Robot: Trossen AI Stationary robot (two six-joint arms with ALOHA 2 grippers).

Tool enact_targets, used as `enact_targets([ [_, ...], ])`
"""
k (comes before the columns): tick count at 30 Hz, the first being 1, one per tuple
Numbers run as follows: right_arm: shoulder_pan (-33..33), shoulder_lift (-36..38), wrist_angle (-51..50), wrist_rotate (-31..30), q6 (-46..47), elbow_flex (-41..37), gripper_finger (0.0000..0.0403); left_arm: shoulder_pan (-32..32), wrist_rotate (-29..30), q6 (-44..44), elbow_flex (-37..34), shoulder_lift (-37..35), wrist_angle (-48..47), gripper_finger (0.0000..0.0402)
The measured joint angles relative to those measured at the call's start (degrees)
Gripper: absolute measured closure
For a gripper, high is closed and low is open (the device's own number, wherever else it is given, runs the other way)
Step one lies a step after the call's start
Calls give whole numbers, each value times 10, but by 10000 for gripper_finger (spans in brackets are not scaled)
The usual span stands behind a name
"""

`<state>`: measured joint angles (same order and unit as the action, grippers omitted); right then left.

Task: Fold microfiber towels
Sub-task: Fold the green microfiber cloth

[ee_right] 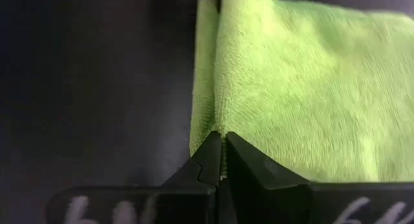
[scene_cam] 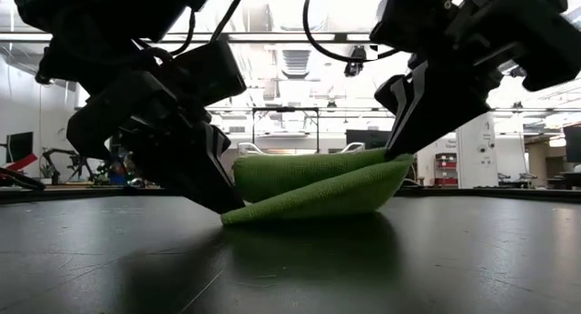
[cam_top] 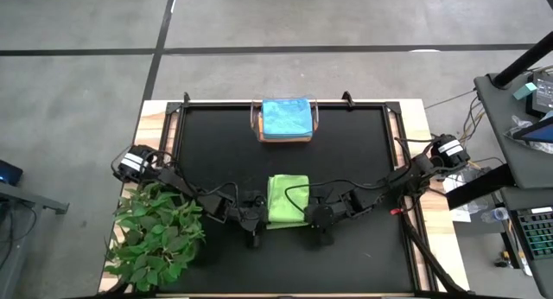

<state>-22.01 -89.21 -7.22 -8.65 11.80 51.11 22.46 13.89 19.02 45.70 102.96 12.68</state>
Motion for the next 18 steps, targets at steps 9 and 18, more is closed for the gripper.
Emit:
enact_targets([
  [9,0,-5,8,14,-3,0,390,0,-2,-9,1,-35,-42,402],
  [18,0,-8,16,49,-5,0,390,0,-1,-17,2,-88,-67,402],
])
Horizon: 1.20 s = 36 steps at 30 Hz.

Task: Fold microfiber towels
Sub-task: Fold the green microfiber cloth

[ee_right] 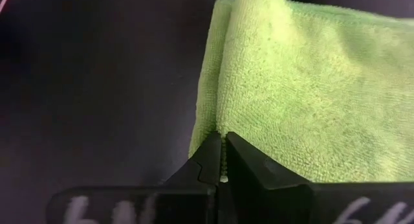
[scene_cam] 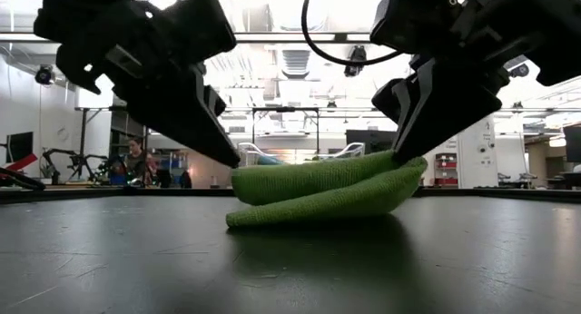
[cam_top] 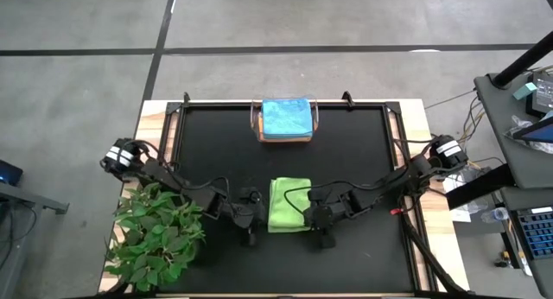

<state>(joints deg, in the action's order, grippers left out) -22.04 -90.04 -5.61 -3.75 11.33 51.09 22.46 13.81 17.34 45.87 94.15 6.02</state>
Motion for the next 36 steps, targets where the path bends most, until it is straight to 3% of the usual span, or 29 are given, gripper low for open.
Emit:
enact_targets([
  [7,0,-16,6,25,3,-1,382,0,2,-13,-2,38,69,402],
  [22,3,4,-54,17,-36,25,257,0,-35,-7,0,86,116,402],
  [30,57,1,-24,-68,-85,26,268,-4,-35,-13,-4,86,131,402],
  [36,103,0,-6,-77,-105,1,293,-4,-35,-35,-5,82,126,402],
])
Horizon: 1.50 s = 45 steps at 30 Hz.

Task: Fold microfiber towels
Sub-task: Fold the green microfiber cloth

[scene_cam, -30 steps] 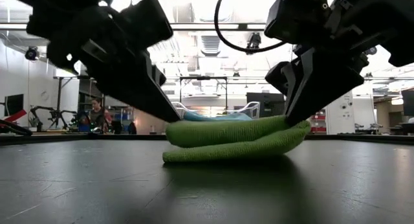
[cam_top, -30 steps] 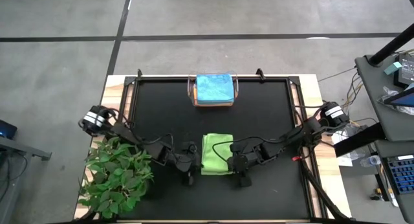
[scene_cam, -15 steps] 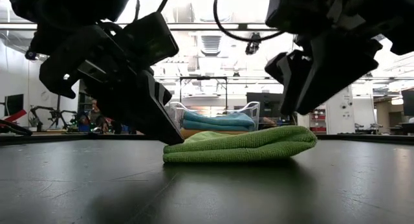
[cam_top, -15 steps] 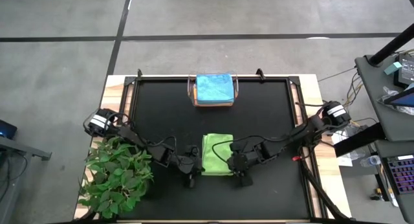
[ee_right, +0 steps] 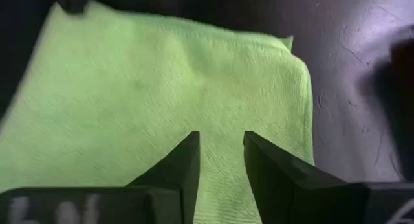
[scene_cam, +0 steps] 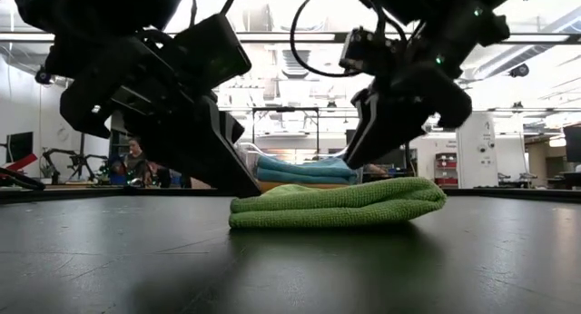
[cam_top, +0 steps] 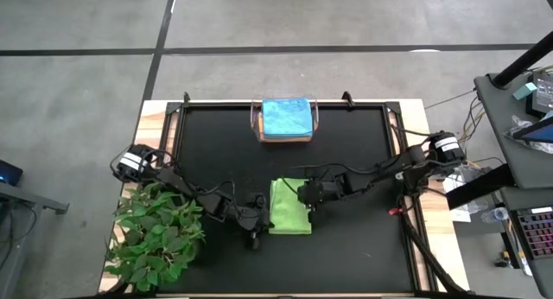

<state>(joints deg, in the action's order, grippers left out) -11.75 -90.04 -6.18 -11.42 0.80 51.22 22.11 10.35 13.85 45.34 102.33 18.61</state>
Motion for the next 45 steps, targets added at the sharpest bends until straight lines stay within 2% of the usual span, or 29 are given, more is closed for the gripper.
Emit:
enact_targets([
  [4,3,10,33,-4,-45,-32,310,-3,2,-31,0,-10,0,402],
  [9,3,48,129,-8,-67,-91,333,-22,4,-43,0,-21,-1,402],
  [14,5,94,242,-10,-101,-156,346,-67,4,-44,0,-38,0,397],
  [20,8,137,364,-17,-101,-228,351,-146,4,-47,0,-43,-1,353],
  [25,11,139,470,-22,-104,-277,351,-202,6,-21,0,-26,5,309],
  [31,11,134,480,-22,-104,-292,351,-219,5,-6,0,-5,4,280],
  [33,13,133,485,-22,-104,-292,351,-218,0,-7,2,1,7,278],
  [38,16,133,485,-22,-103,-292,351,-219,-54,-7,8,13,4,279],
  [45,17,133,485,-22,-98,-292,351,-218,-58,-12,10,10,4,279],
])
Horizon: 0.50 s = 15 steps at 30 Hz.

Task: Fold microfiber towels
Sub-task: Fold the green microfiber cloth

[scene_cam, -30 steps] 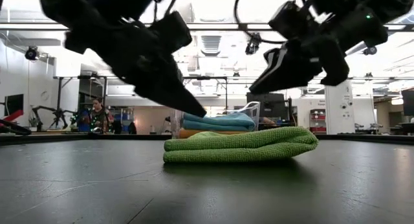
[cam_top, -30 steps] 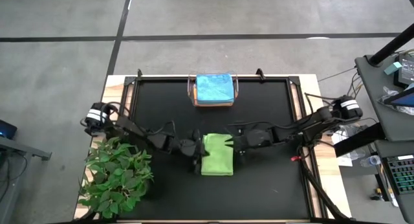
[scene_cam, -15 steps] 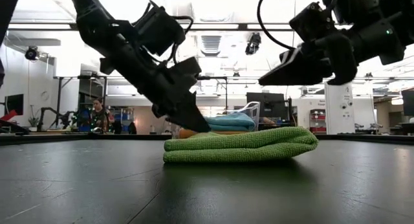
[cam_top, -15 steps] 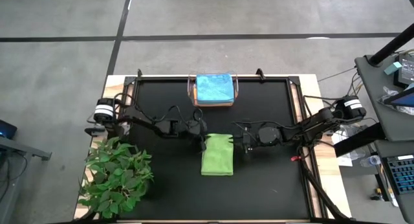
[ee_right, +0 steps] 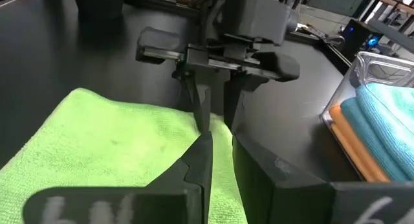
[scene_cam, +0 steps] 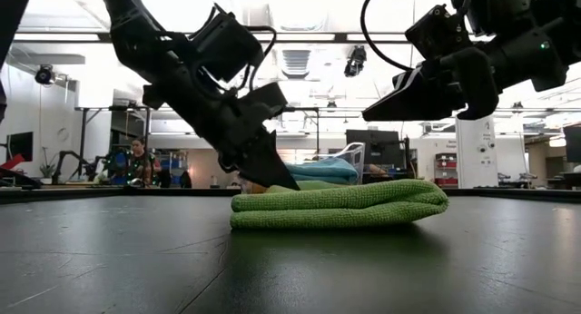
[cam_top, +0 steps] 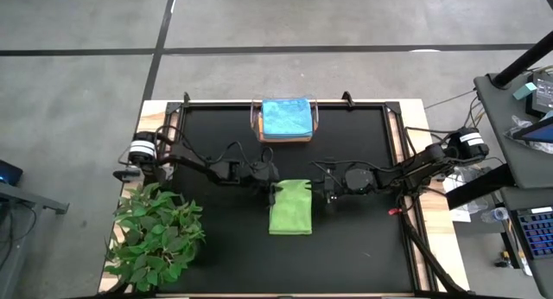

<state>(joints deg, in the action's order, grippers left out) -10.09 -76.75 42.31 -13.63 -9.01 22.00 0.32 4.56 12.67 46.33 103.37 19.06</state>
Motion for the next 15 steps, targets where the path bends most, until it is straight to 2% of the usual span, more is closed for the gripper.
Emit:
enact_targets([
  [15,0,0,0,0,0,0,351,0,0,-1,0,-21,4,279],
])
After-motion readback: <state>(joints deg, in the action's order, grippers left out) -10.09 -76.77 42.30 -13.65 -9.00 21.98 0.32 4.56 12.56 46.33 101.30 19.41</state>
